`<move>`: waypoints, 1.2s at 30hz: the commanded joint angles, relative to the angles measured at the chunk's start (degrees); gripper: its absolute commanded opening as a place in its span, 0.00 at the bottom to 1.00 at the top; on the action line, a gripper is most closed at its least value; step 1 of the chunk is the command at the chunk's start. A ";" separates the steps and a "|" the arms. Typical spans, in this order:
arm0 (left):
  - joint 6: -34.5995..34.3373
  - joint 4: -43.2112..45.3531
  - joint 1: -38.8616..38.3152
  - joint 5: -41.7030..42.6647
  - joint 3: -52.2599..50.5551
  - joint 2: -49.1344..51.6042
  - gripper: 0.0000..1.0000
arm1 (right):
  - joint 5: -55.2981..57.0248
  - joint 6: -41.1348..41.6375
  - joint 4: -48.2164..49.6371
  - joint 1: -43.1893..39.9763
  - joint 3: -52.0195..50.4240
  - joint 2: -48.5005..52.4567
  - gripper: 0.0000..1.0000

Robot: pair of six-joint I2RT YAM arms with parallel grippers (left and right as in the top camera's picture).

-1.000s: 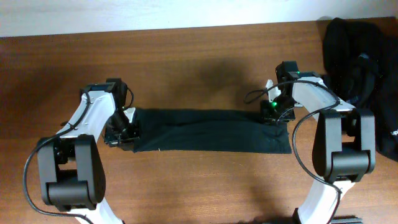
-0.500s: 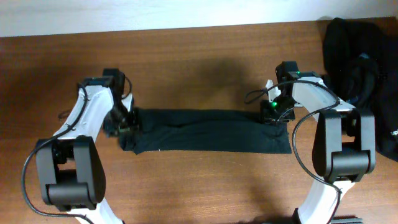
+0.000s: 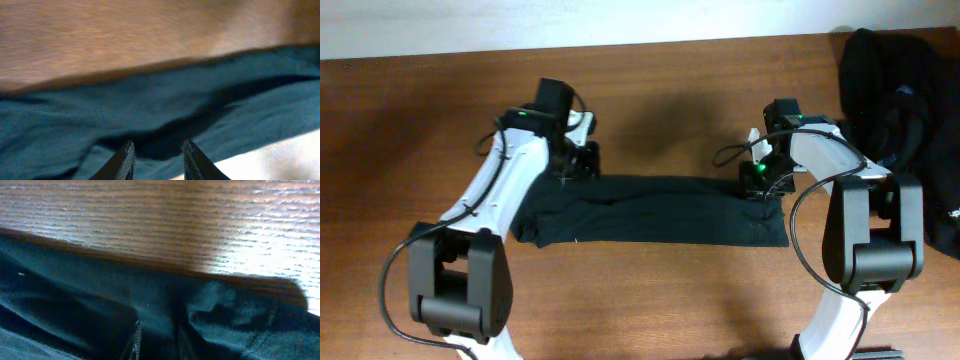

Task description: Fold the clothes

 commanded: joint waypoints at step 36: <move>-1.60 3.04 -10.27 -2.58 -12.59 -0.96 0.30 | 1.22 -0.35 -0.68 0.20 -1.29 0.11 0.31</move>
